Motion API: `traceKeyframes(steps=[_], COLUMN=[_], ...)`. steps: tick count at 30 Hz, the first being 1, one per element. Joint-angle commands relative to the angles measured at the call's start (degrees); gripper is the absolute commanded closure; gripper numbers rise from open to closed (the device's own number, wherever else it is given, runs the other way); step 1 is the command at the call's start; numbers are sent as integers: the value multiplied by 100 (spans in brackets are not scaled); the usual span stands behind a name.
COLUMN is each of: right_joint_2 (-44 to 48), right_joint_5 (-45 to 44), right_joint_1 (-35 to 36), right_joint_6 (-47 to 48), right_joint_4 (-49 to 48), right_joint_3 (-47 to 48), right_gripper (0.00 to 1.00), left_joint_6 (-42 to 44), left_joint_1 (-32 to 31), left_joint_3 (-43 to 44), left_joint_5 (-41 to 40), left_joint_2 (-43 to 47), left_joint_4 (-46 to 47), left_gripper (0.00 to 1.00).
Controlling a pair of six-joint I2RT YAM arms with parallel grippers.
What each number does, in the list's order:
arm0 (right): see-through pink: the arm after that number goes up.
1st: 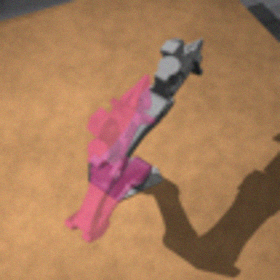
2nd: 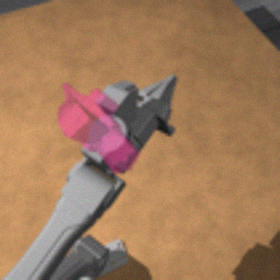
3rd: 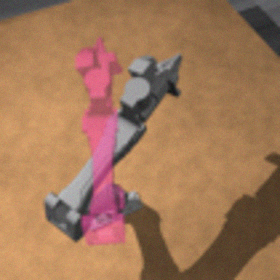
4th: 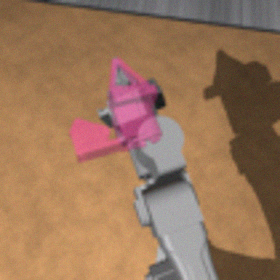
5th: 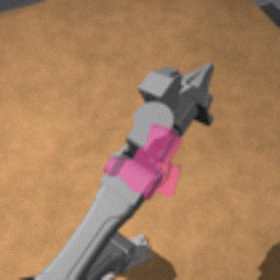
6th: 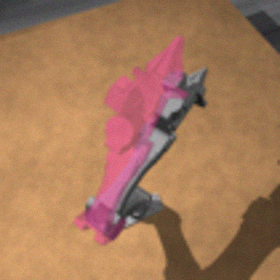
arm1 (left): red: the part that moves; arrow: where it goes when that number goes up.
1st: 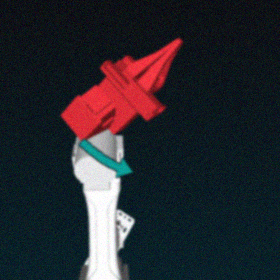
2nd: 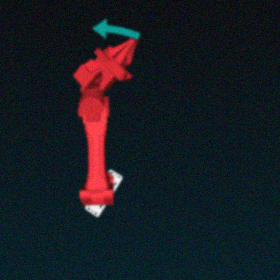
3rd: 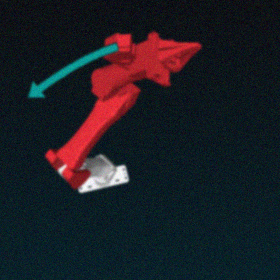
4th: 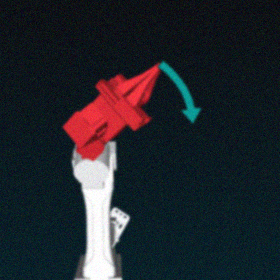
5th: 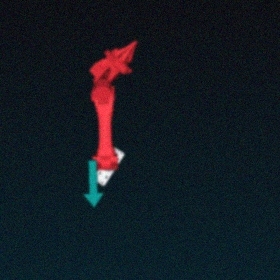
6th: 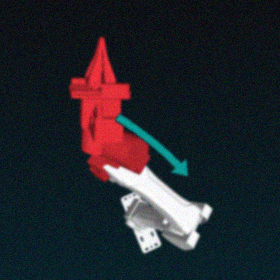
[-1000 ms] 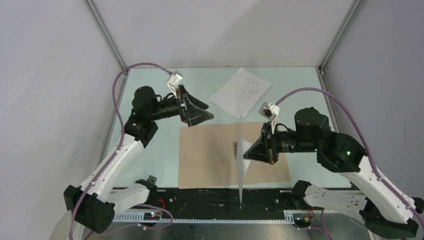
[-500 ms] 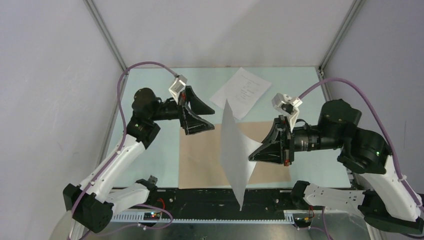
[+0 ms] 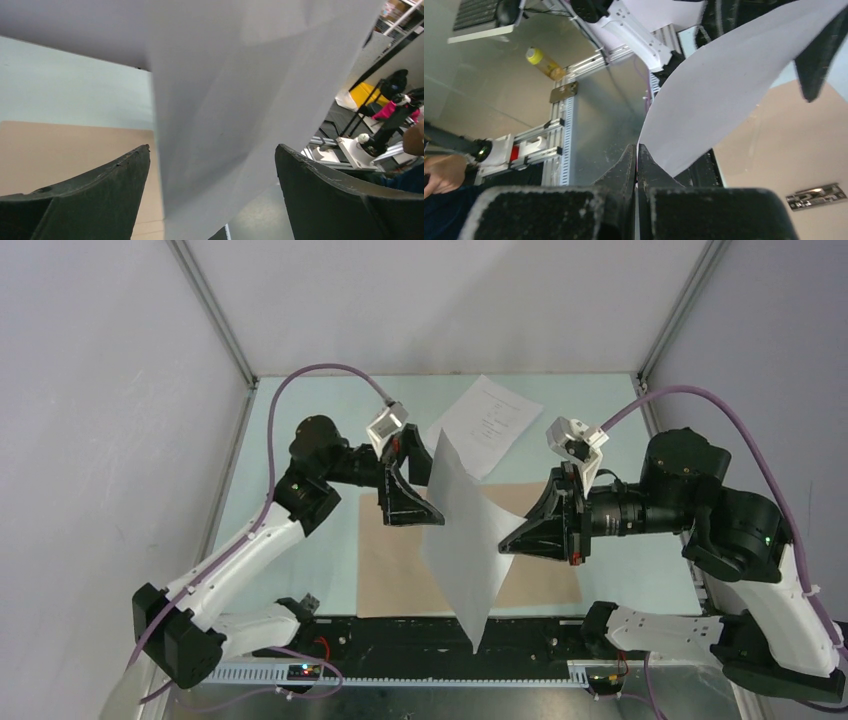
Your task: Put the files into the folder
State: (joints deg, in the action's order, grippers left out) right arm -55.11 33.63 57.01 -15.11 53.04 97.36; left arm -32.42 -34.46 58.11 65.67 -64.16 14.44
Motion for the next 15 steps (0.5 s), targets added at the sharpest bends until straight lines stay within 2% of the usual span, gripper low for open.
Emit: traceKeyframes(steps=[1, 5, 7, 9, 10, 11, 14, 15], right_joint_2=[-10, 72, 184, 298, 334, 396, 475, 510], right_joint_5=[-1087, -2289, -2473, -2498, -2476, -2445, -2413, -2413], right_joint_1=[27, -78, -224, -389, -448, -560, -814, -876], right_joint_6=[188, 162, 106, 71, 35, 17, -61, -75], right_joint_4=[450, 909, 918, 874, 815, 775, 593, 501], right_joint_3=[402, 400, 258, 95, -21, -80, -329, -419], right_gripper=[100, 100, 100, 100, 100, 100, 100, 100], left_joint_6=[157, 136, 94, 51, 6, -15, -161, -191], left_joint_1=[-140, -149, -145, -142, -145, -150, -154, -155], left_joint_3=[169, -57, -140, -187, -195, -190, -169, -151], left_joint_5=[210, 211, 202, 157, 124, 118, 12, -21], left_joint_2=[85, 201, 217, 232, 232, 230, 216, 213], left_joint_4=[155, 162, 155, 151, 154, 155, 163, 164], left_gripper=[1, 8, 15, 27, 38, 43, 68, 73])
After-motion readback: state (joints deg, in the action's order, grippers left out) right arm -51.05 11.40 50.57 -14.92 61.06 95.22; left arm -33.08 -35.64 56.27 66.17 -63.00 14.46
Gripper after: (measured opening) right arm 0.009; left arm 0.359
